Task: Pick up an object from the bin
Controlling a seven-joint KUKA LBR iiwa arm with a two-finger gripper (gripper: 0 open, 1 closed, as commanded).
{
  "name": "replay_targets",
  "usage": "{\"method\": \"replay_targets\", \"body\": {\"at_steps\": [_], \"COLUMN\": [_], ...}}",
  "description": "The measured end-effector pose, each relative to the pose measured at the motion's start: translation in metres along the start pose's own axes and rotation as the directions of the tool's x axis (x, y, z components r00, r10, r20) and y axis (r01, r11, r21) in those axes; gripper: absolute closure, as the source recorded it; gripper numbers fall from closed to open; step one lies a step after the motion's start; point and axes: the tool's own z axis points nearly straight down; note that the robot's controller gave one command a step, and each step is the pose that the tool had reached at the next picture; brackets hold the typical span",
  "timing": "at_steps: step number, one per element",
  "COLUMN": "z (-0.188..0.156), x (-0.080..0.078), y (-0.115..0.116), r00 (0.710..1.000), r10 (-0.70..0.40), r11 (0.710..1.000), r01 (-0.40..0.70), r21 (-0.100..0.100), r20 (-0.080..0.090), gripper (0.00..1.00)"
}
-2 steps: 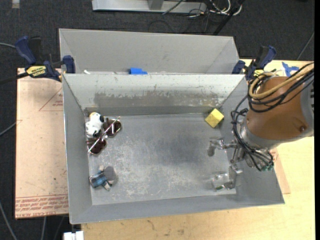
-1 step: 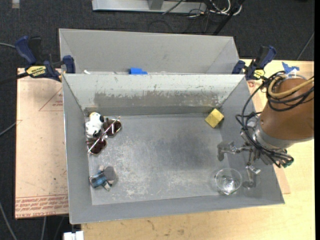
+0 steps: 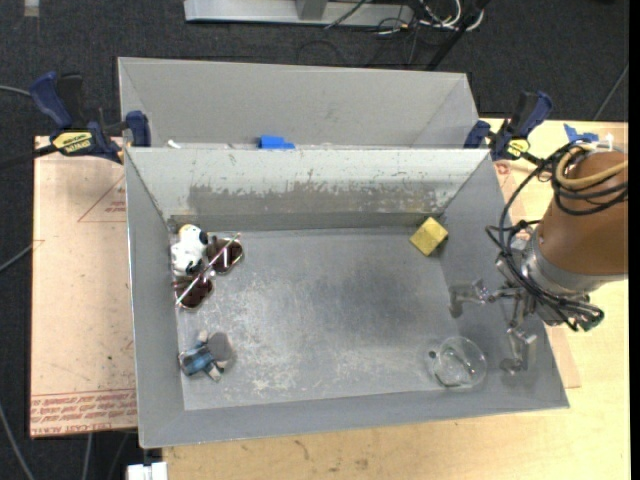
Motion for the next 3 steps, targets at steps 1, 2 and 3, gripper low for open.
{"method": "replay_targets", "body": {"at_steps": [1,2,3], "z": [0.038,0.064,0.066], "x": [-0.001,-0.008,-0.008], "y": [0.012,0.016,0.017], "r00": [0.940,1.000,1.000], "r10": [-0.340,-0.028,-0.025], "r11": [0.940,1.000,1.000], "r01": [0.340,0.028,0.025], "r21": [-0.010,-0.001,-0.001], "r20": [0.003,0.004,0.004], "gripper": [0.00,1.00,1.00]}}
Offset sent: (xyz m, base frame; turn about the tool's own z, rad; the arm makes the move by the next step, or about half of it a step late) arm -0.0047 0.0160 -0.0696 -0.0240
